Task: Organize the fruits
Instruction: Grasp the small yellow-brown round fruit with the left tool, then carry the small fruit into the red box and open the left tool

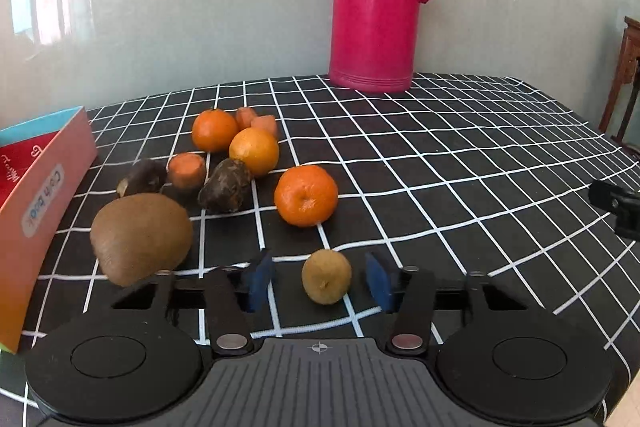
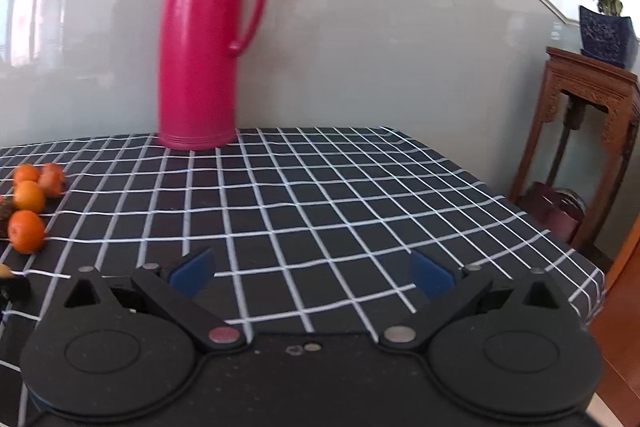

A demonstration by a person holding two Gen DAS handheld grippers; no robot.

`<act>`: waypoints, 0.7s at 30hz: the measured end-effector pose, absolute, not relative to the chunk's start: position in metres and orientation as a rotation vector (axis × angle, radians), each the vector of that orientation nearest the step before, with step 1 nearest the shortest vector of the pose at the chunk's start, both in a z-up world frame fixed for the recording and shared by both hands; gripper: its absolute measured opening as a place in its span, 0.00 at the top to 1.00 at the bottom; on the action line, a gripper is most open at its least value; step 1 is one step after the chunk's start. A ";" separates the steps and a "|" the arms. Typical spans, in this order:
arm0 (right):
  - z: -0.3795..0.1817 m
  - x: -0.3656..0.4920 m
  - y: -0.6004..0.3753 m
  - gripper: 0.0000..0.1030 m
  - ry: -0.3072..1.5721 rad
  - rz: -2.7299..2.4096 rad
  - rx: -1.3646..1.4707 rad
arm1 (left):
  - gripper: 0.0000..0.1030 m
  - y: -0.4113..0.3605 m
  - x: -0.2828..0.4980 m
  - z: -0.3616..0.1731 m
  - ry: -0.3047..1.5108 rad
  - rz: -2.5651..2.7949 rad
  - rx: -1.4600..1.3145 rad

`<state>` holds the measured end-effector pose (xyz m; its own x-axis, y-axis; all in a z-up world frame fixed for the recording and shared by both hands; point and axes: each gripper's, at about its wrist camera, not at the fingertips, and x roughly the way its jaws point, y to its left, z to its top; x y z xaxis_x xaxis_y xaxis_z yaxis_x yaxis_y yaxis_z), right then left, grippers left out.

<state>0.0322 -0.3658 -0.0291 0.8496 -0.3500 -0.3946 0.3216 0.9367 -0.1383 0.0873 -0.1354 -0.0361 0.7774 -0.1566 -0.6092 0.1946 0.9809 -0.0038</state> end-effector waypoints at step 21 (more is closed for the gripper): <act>-0.029 0.042 -0.344 0.00 0.455 -0.312 -0.064 | 0.75 -0.039 0.052 0.013 0.417 -0.013 0.010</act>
